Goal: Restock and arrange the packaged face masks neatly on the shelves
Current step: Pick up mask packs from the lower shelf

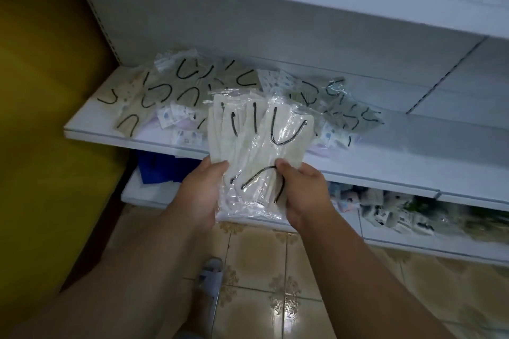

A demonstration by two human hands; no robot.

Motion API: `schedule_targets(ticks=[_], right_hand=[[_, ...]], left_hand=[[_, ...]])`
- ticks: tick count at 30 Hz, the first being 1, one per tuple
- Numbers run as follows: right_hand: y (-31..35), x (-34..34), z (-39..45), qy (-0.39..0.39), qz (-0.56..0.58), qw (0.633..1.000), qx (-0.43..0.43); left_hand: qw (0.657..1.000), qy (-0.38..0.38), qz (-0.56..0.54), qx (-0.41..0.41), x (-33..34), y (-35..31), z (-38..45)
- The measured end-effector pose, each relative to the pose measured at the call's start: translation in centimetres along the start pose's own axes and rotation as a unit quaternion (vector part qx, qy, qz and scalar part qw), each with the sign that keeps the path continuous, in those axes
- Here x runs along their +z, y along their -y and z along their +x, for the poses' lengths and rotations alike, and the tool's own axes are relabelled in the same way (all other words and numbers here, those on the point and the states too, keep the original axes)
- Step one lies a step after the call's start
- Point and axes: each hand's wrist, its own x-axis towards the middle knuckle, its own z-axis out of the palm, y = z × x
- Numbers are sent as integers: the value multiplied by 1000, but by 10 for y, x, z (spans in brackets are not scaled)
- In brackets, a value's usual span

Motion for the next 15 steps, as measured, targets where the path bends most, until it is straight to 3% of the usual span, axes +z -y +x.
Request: schedule_targets(ticks=[6, 15], right_hand=[[44, -36, -99, 48, -95, 989, -100], [116, -15, -166, 11, -147, 971, -187]], left_hand=[[986, -20, 96, 136, 13, -32, -112], [983, -3, 37, 182, 3, -104, -171]])
